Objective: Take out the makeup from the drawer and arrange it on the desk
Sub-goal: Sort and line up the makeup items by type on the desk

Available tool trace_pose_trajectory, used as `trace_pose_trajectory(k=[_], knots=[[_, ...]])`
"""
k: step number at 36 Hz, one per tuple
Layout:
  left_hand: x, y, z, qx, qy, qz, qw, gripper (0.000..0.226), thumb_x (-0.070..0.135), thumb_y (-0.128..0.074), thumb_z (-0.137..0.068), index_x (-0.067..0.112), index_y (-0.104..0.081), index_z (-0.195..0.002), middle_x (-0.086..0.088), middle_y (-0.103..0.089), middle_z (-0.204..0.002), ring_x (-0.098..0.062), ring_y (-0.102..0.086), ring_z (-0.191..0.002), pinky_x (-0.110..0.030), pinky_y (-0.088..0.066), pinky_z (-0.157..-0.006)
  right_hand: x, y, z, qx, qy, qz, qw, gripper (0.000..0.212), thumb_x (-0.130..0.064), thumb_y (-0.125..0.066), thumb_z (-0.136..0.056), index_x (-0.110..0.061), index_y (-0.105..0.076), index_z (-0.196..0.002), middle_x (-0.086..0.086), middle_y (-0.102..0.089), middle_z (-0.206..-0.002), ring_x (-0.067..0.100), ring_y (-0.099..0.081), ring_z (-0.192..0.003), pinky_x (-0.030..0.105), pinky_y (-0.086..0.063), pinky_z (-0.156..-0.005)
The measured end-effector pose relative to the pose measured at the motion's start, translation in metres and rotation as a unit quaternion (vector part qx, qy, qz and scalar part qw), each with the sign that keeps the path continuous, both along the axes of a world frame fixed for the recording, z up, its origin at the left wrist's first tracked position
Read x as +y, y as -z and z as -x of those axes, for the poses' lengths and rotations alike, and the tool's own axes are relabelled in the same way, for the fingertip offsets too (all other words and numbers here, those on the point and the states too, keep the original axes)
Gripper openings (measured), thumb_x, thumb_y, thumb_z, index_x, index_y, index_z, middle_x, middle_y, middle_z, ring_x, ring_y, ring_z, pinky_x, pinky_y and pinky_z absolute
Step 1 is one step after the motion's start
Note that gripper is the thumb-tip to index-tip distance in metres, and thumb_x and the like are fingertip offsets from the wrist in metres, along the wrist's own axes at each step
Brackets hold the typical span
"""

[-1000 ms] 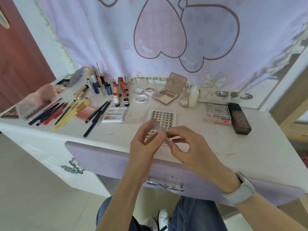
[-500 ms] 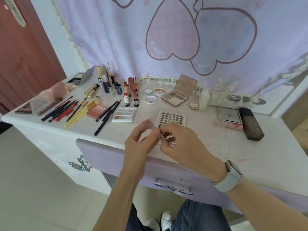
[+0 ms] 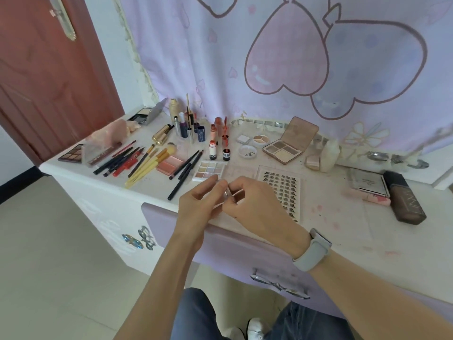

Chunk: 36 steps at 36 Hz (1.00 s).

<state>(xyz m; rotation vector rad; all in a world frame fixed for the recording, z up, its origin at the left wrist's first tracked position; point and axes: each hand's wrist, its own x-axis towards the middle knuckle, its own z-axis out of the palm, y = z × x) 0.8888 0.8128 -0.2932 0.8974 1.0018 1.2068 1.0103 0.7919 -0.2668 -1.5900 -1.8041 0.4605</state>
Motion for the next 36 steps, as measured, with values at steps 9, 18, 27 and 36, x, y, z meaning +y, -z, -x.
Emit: trace_pose_trajectory(k=[9,18,27,36], knots=[[0.007,0.001,0.014,0.000,-0.011,0.006,1.000,0.036,0.024,-0.069,-0.082,0.010,-0.065,-0.115,0.008,-0.073,-0.094,-0.015,-0.071,-0.082,-0.022,-0.056,-0.067,0.015,0.009,0.002,0.071,0.020,0.028,0.997,0.006,-0.027,-0.058,-0.081,-0.025,-0.064,-0.080,-0.011,-0.069,-0.073,0.006,-0.063,-0.071,0.021,-0.049,-0.066],[0.018,0.006,0.037,-0.010,0.051,0.020,0.998,0.033,0.037,-0.050,-0.093,0.017,-0.077,-0.088,-0.013,-0.072,-0.096,-0.025,-0.070,-0.088,-0.034,-0.058,-0.074,0.022,0.002,-0.009,0.187,-0.007,0.085,0.979,0.035,-0.013,-0.053,-0.089,-0.026,-0.047,-0.121,0.006,-0.067,-0.091,0.017,-0.069,-0.072,0.035,-0.058,-0.071],[0.016,-0.001,0.043,0.198,-0.041,-0.016,0.979,0.032,0.030,-0.050,-0.095,0.030,-0.072,-0.072,0.007,-0.073,-0.079,-0.010,-0.068,-0.078,-0.031,-0.053,-0.082,0.017,0.010,-0.012,0.268,0.042,0.121,0.955,0.025,-0.002,-0.047,-0.092,-0.007,-0.054,-0.116,0.007,-0.064,-0.077,0.015,-0.069,-0.066,0.024,-0.058,-0.065],[-0.005,0.018,0.039,0.501,-0.039,-0.170,0.848,0.043,0.019,-0.062,-0.088,0.008,-0.054,-0.129,-0.006,-0.056,-0.131,-0.023,-0.046,-0.124,-0.019,-0.029,-0.103,0.013,0.021,-0.004,0.201,0.056,0.090,0.974,0.038,-0.012,-0.047,-0.095,-0.004,-0.045,-0.132,0.002,-0.062,-0.084,0.017,-0.064,-0.073,0.015,-0.051,-0.064]])
